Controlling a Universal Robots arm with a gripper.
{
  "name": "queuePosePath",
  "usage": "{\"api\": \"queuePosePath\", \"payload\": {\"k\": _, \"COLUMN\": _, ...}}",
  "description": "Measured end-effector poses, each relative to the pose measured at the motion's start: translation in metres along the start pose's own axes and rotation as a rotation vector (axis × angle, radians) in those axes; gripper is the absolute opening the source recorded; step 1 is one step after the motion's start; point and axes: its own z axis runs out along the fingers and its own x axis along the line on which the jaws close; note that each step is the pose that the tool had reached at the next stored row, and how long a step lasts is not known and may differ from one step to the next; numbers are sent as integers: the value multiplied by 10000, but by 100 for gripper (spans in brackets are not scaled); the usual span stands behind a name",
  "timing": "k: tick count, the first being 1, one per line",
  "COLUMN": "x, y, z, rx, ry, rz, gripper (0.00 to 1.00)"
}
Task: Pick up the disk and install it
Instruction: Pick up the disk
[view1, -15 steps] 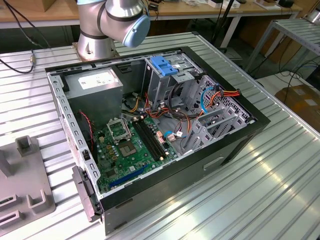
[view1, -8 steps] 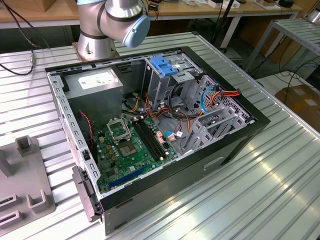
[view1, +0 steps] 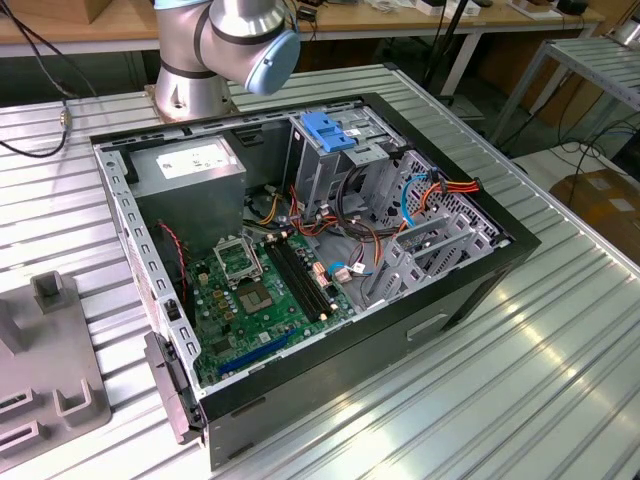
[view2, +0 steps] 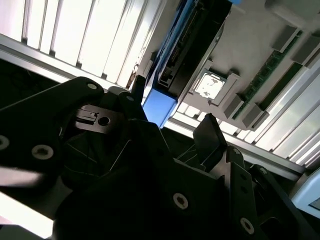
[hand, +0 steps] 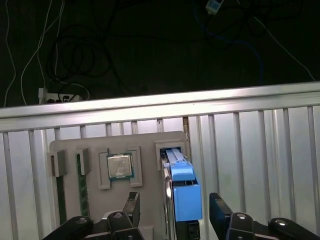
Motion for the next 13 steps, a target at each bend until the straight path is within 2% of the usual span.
{"api": "queuePosePath", "payload": {"k": 1, "x": 0, "y": 0, "z": 8, "rx": -1, "ry": -13, "rz": -2, "gripper": 66}}
{"api": "queuePosePath", "payload": {"k": 13, "x": 0, "y": 1, "z": 14, "rx": -1, "ry": -14, "rz": -4, "gripper": 66}}
